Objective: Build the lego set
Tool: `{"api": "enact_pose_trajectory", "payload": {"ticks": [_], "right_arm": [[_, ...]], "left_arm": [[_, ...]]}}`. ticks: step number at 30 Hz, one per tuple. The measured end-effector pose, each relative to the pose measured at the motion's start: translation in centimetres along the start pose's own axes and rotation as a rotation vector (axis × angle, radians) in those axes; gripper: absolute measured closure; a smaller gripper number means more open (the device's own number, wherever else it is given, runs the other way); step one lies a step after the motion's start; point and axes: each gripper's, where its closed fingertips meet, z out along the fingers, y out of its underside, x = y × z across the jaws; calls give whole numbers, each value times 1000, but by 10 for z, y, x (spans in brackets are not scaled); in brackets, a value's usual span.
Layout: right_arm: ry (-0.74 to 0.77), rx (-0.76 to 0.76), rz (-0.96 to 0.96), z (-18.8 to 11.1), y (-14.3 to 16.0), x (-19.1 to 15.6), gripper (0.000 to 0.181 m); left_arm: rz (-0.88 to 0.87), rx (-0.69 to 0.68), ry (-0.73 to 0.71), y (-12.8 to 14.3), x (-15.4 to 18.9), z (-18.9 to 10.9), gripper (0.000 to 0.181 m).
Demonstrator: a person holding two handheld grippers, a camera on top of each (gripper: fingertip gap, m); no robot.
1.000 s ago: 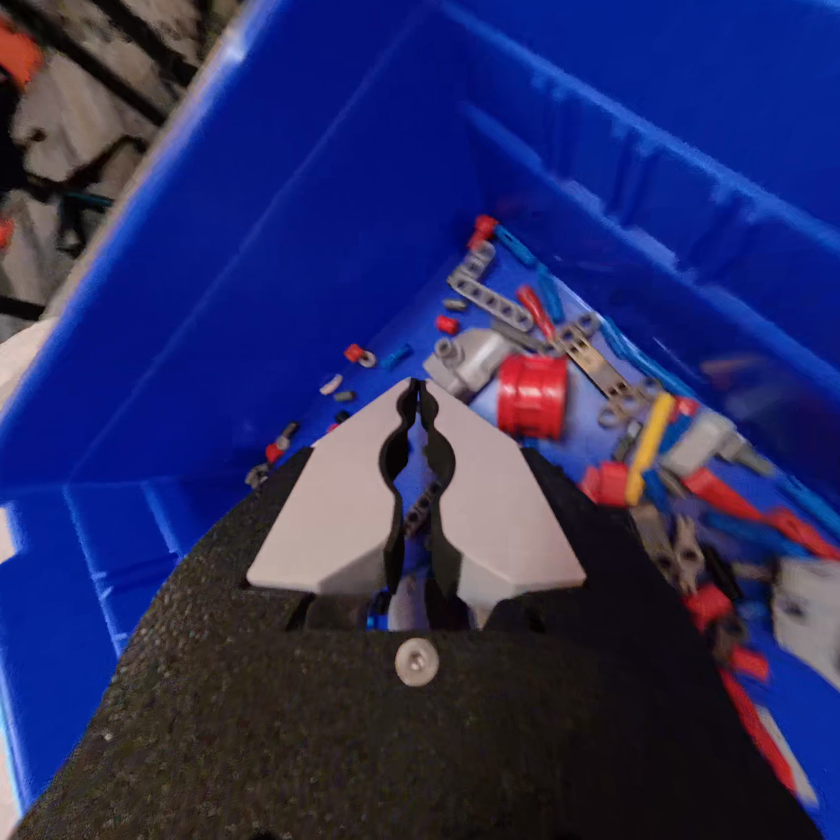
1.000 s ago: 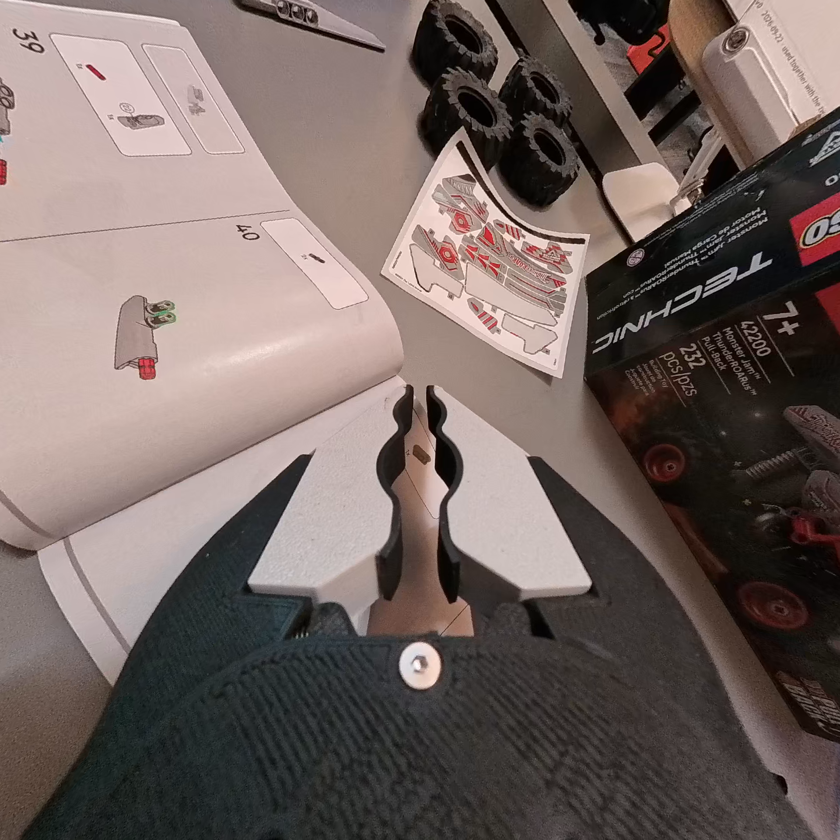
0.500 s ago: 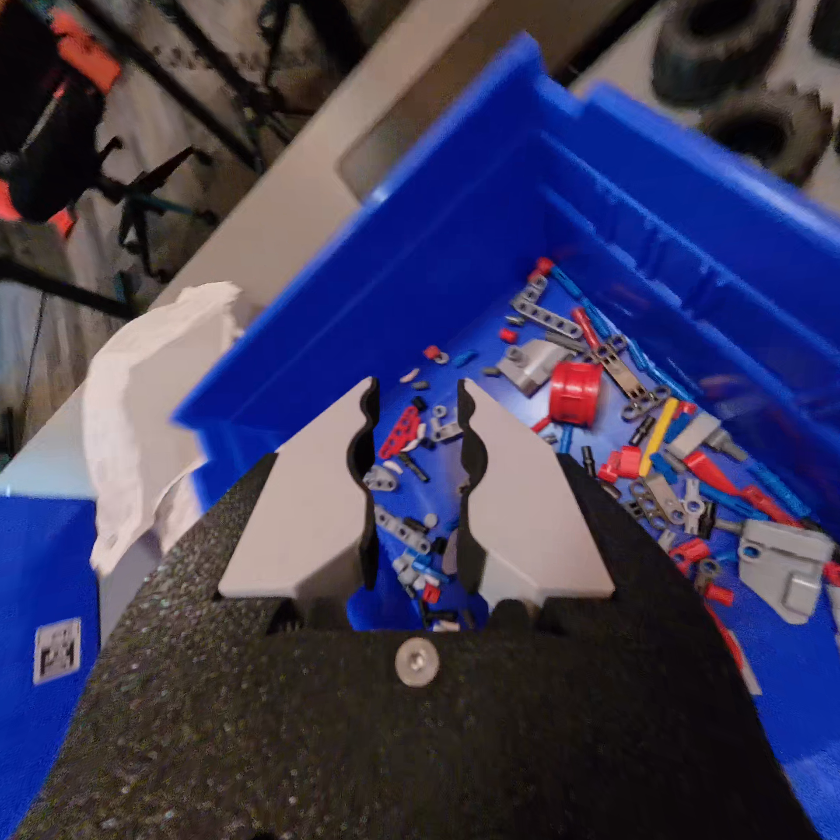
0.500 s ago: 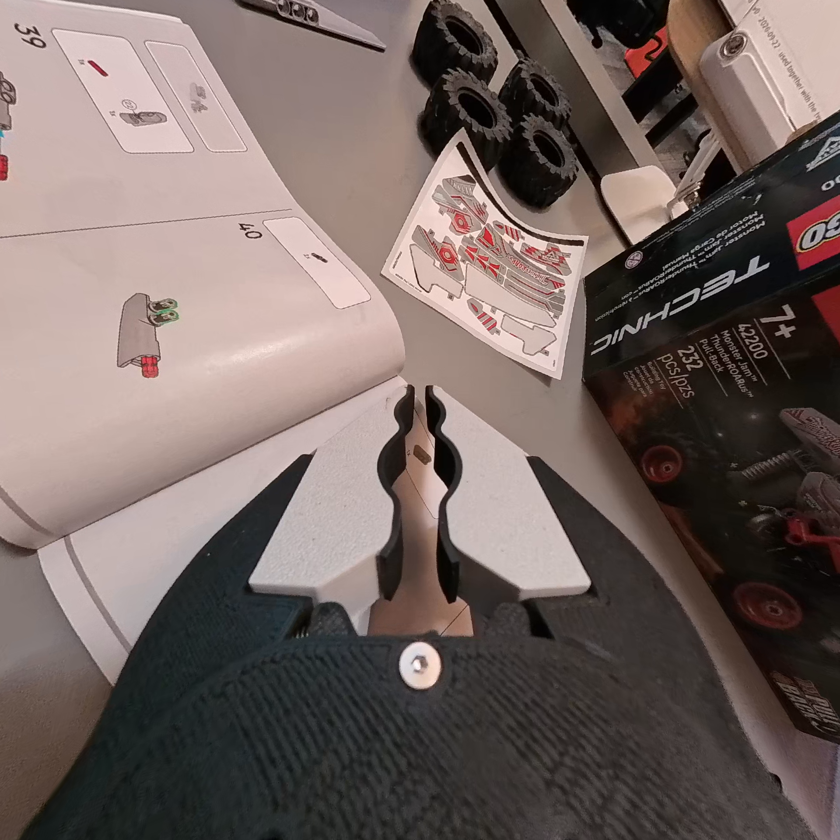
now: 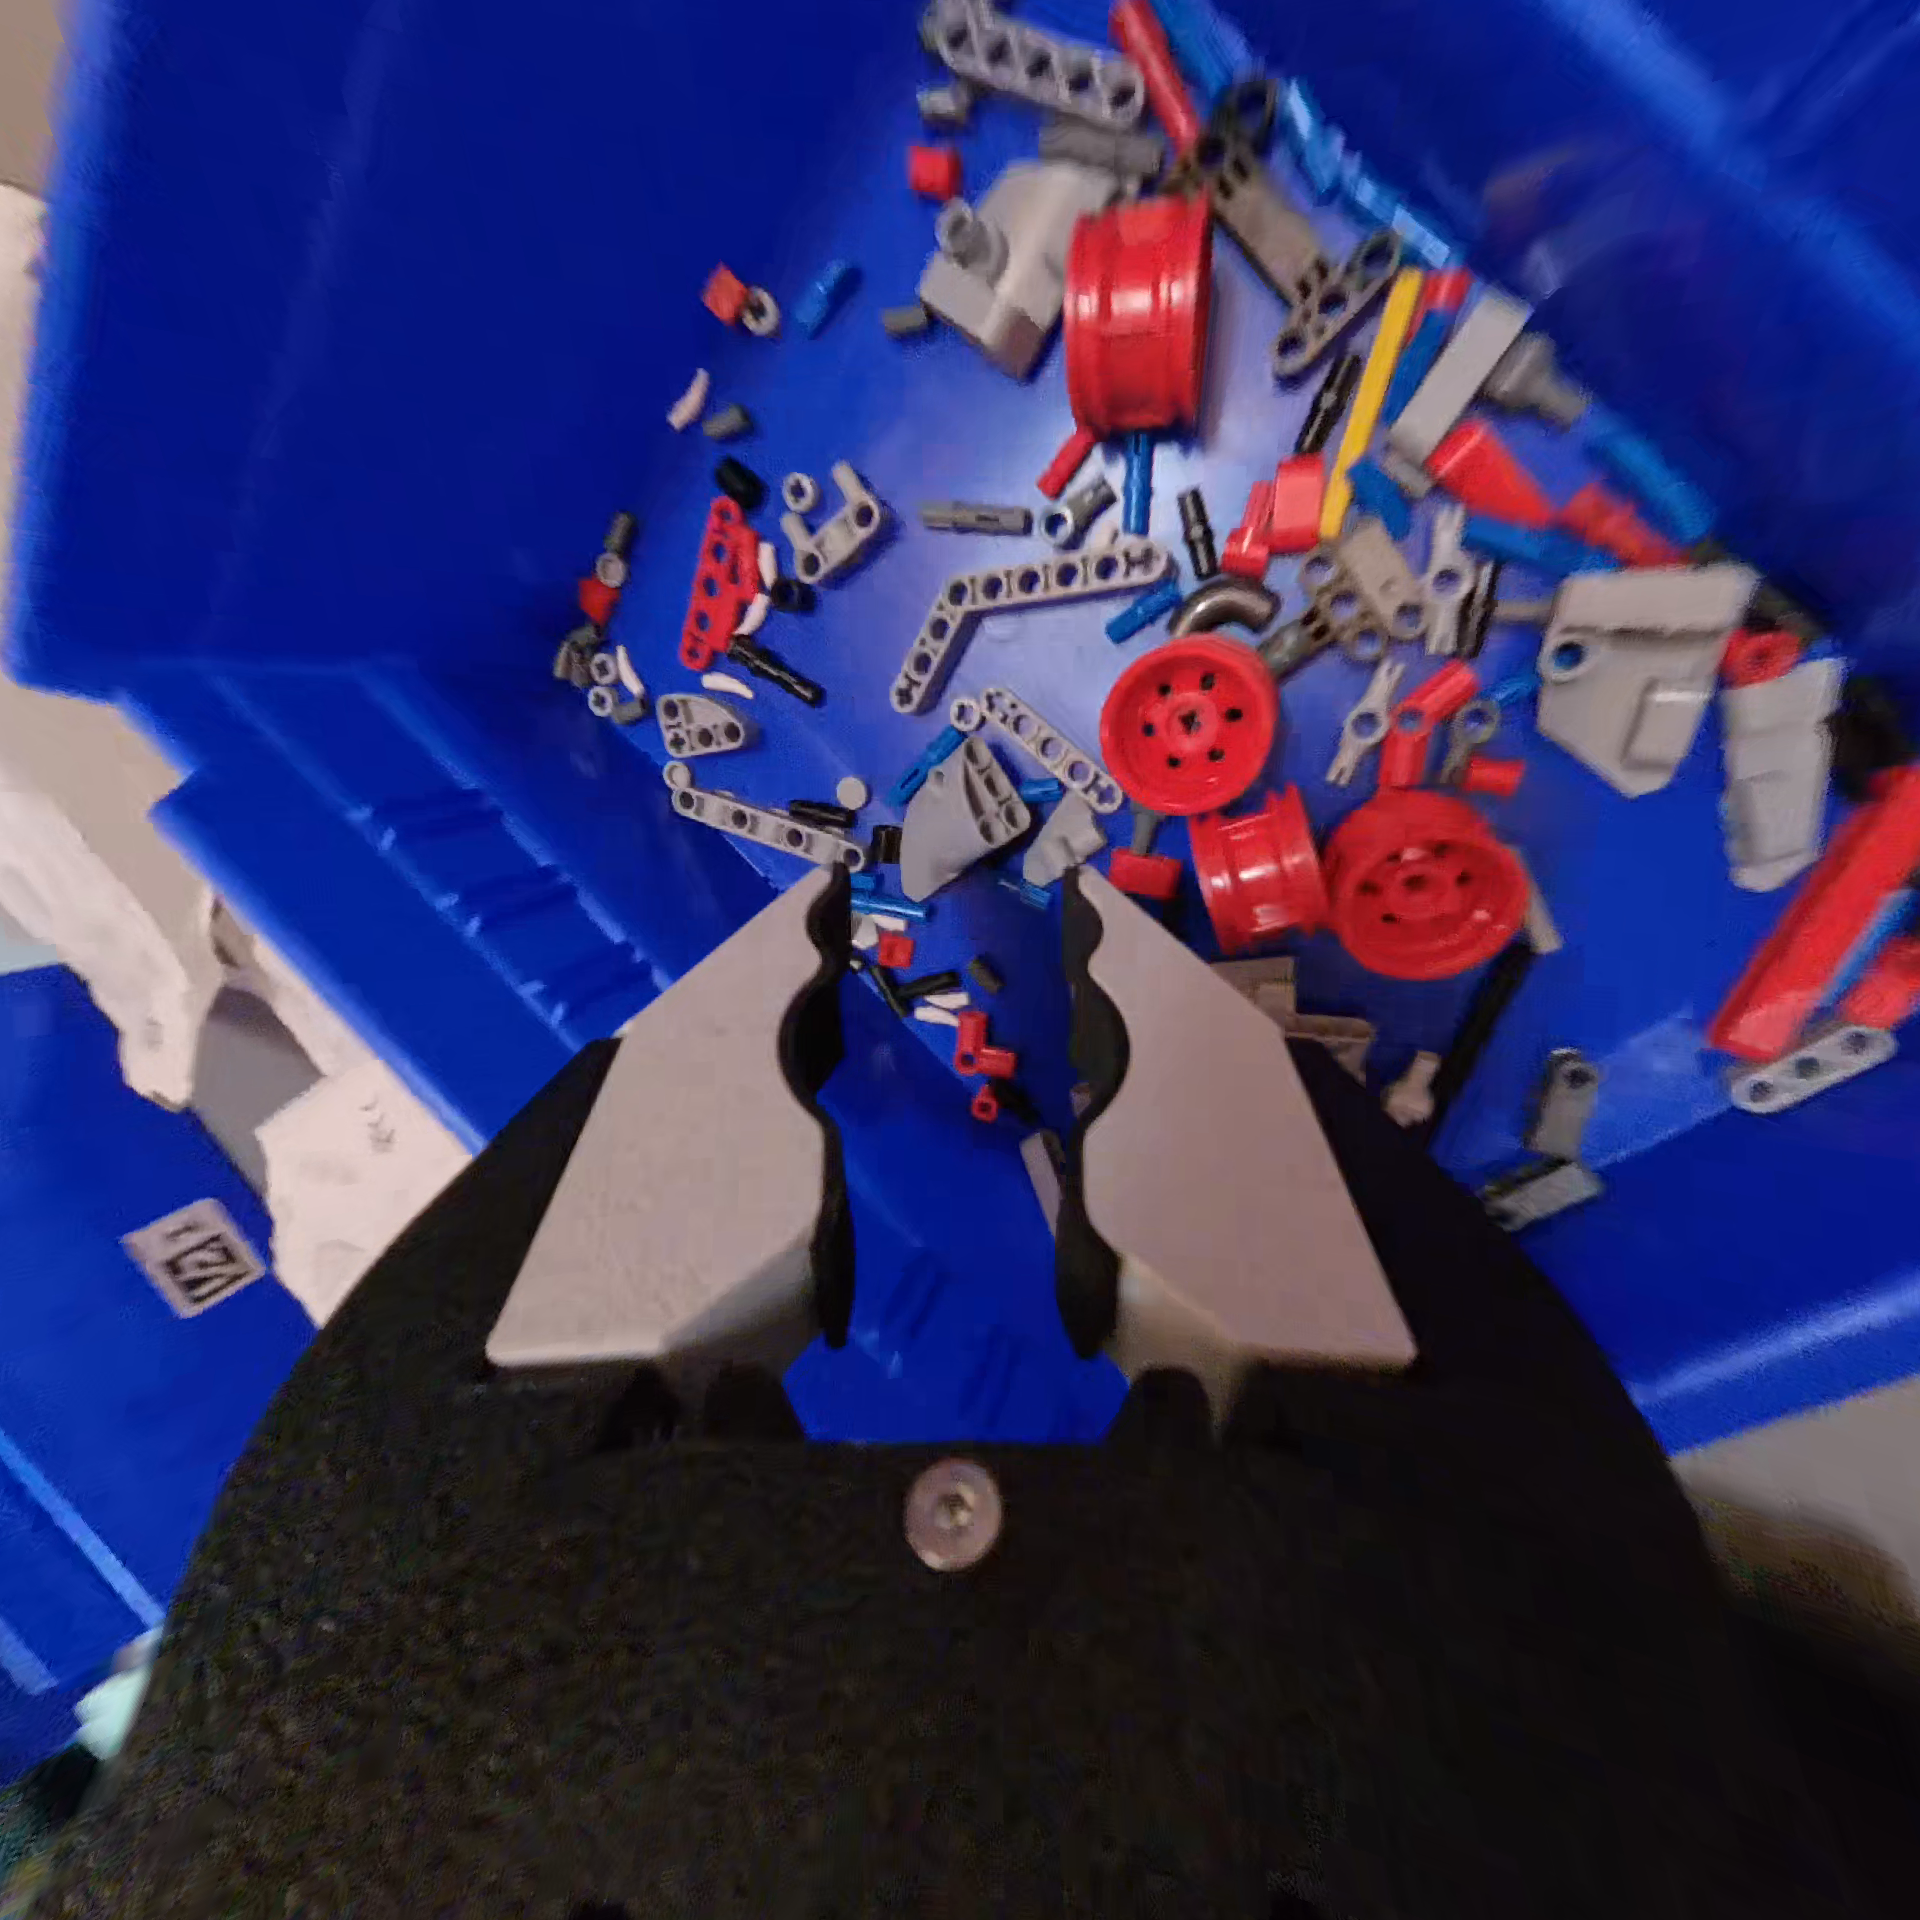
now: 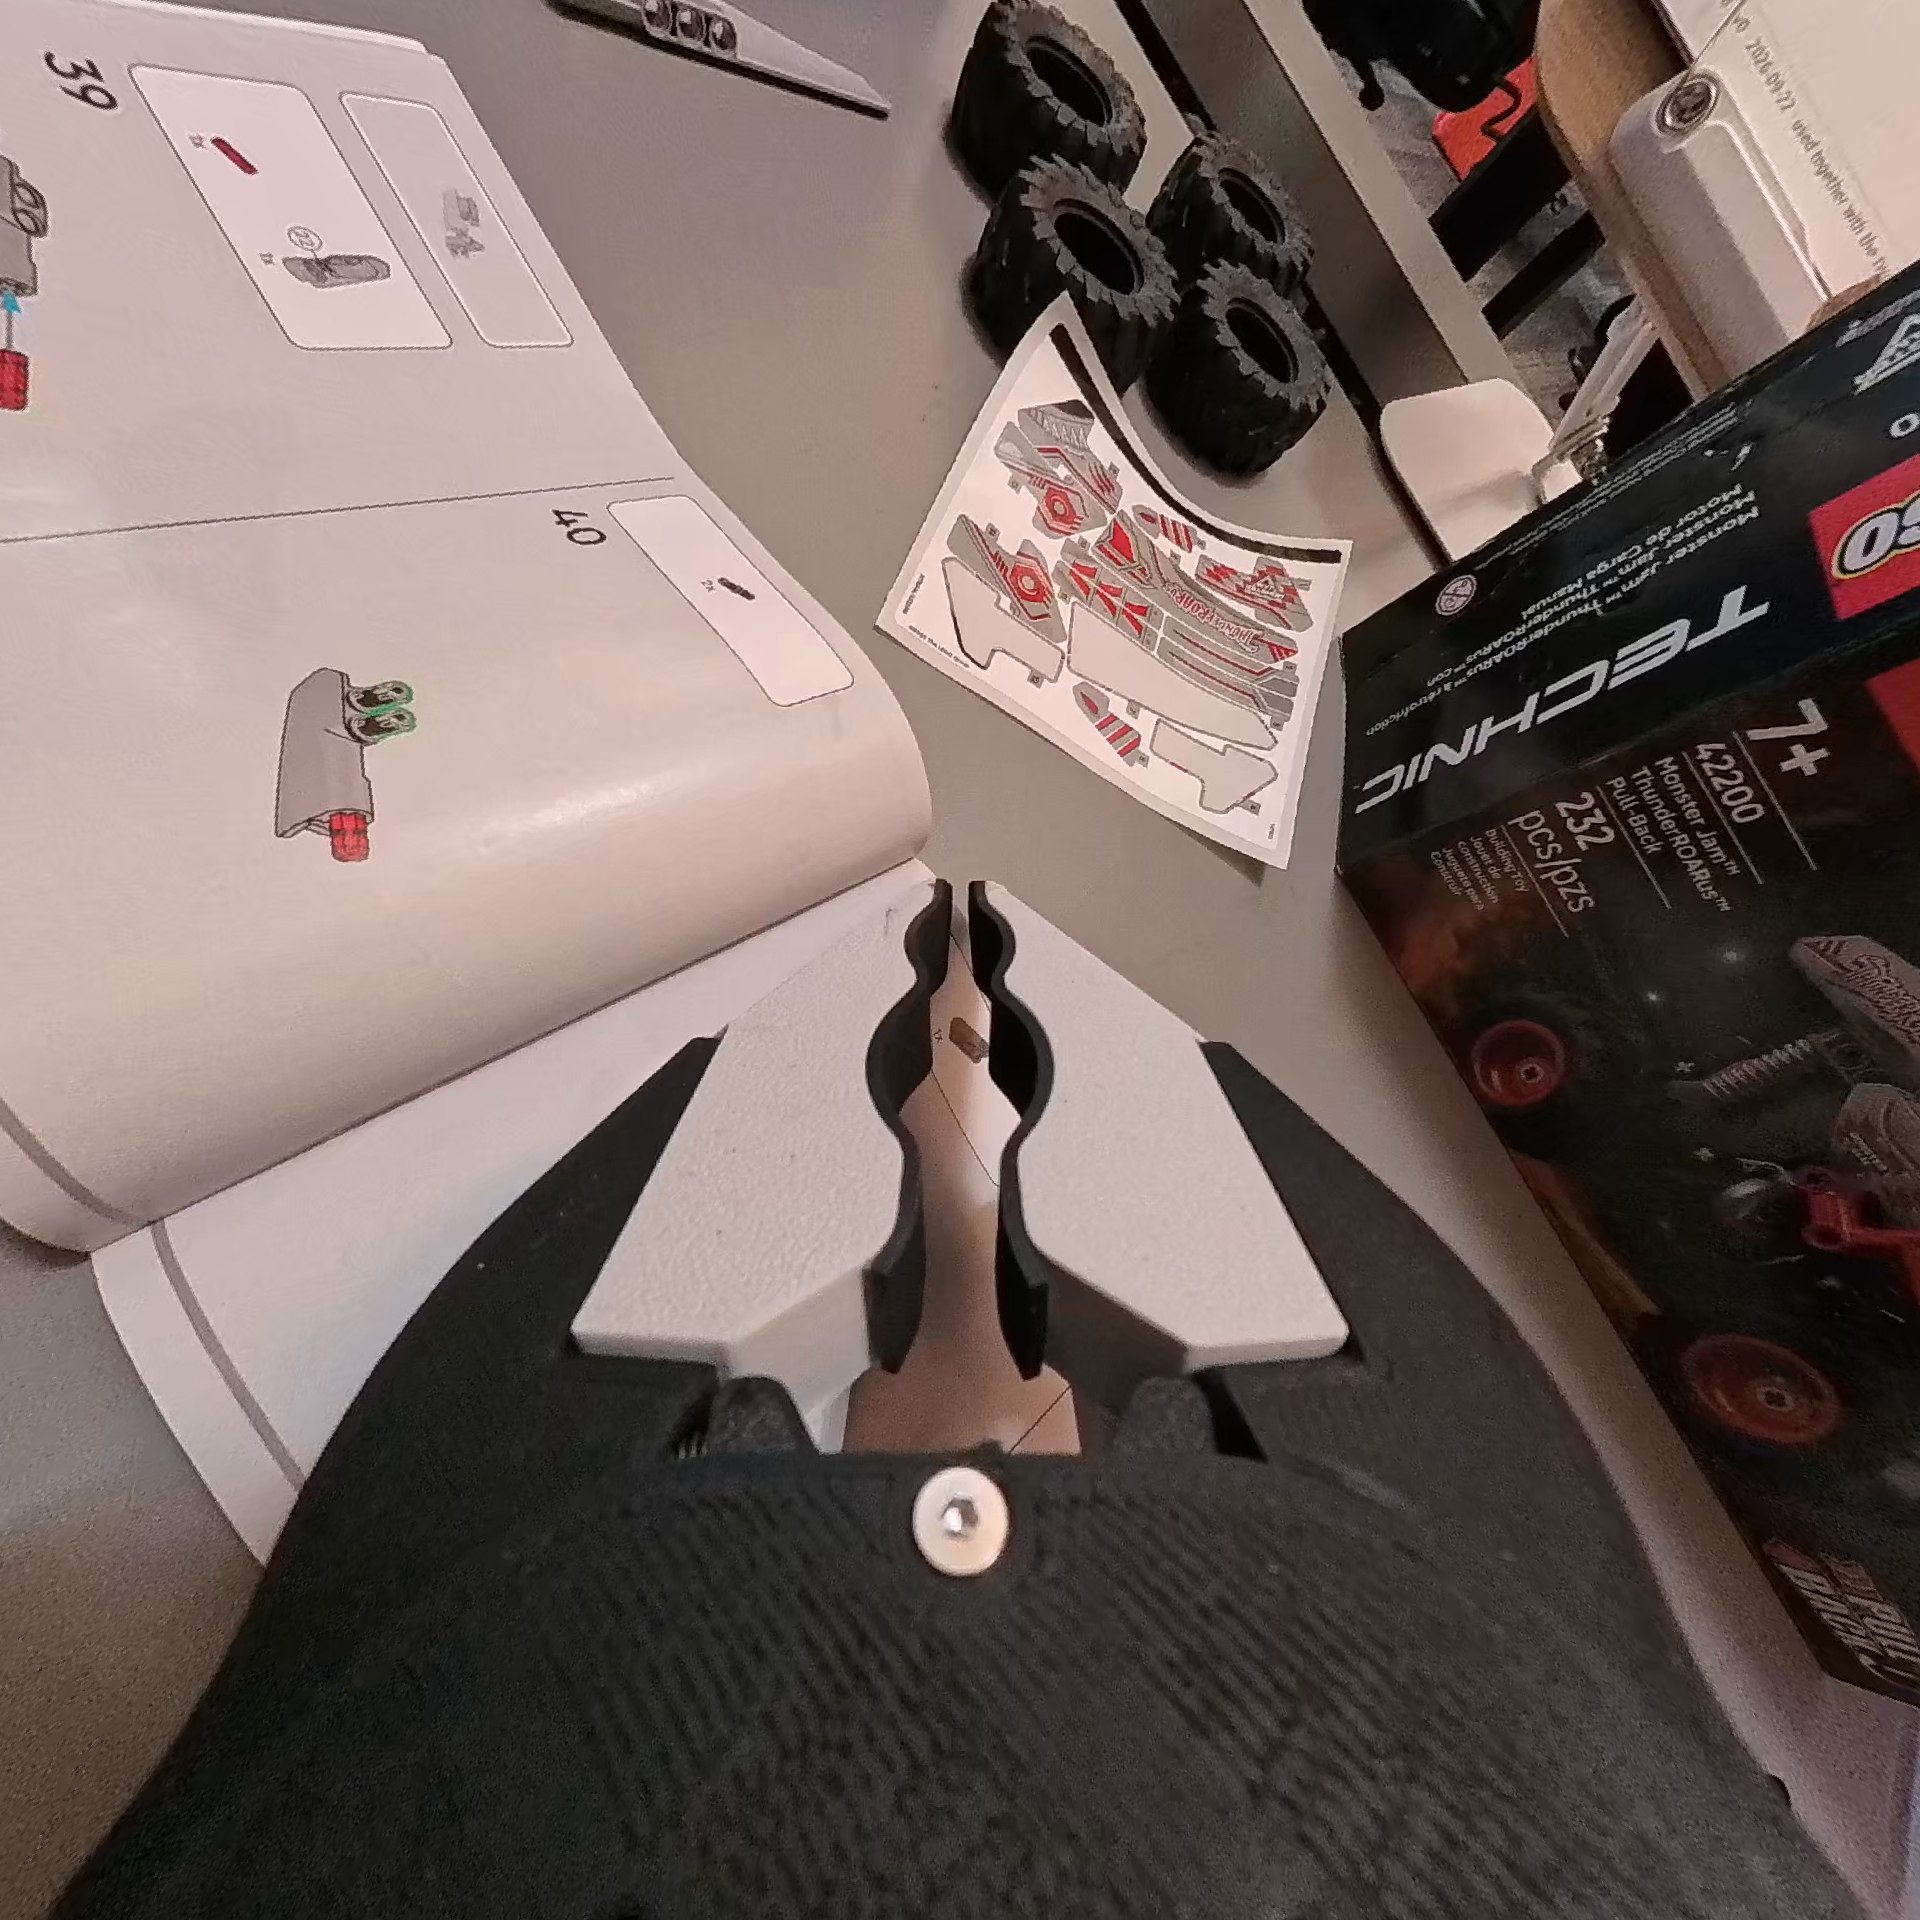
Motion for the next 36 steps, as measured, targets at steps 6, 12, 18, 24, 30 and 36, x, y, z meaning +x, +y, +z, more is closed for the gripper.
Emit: {"api": "enact_pose_trajectory", "payload": {"ticks": [6, 12, 18, 24, 30, 36], "right_arm": [[1, 1, -7, 0, 0, -1, 181], [-2, 0, -4, 0, 0, -1, 181], [-2, 1, -9, 0, 0, -1, 181], [-4, 0, -7, 0, 0, -1, 181], [-3, 1, -8, 0, 0, -1, 181], [-2, 1, -11, 0, 0, -1, 181]], "left_arm": [[-28, -109, -32, 2, 0, 30, 147], [-161, -103, 2, 10, -7, 32, 169], [-343, 316, 164, -38, -14, -16, 179], [-587, 907, 683, -87, -16, -99, 179], [-671, 1046, 934, -89, -18, -126, 178], [-763, 1033, 950, -89, -27, -121, 179]]}}
